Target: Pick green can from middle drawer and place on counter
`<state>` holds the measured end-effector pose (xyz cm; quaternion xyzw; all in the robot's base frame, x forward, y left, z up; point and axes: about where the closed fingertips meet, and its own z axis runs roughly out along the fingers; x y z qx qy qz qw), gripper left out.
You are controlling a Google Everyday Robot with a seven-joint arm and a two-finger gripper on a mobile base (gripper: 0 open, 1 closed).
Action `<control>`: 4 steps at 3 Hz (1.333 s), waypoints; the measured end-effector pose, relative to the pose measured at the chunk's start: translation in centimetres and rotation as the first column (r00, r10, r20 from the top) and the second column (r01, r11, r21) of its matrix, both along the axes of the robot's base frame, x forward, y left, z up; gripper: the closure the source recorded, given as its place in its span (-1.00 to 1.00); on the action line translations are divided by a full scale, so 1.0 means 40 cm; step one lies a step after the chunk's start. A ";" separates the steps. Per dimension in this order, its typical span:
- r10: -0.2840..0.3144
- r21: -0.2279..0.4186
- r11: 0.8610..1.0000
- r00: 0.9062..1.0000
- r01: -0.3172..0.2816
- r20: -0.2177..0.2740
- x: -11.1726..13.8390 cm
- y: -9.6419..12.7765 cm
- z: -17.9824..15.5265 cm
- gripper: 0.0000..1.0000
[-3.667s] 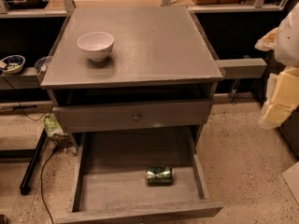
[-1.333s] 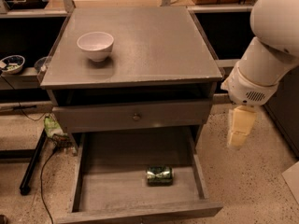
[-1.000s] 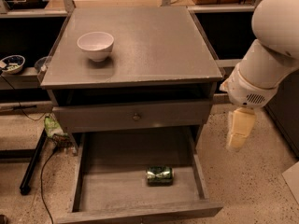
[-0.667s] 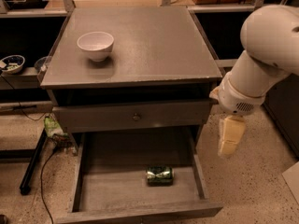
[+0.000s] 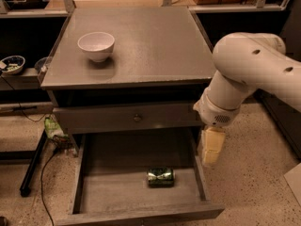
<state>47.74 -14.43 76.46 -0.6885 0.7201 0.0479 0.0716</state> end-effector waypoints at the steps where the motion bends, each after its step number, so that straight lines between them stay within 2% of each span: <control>1: -0.001 -0.002 1.000 0.999 0.001 -0.049 0.024 0.036 -0.092 -1.00; 2: -0.001 -0.002 1.000 0.999 0.001 -0.049 0.024 0.036 -0.092 -1.00; 3: -0.030 -0.011 1.000 0.999 0.030 -0.028 0.021 0.030 -0.115 -1.00; 4: -0.075 -0.006 0.997 0.996 0.075 -0.041 0.024 0.018 -0.196 -1.00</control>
Offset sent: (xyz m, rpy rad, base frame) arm 0.0169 0.0201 -0.0552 0.0054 0.0856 -0.0120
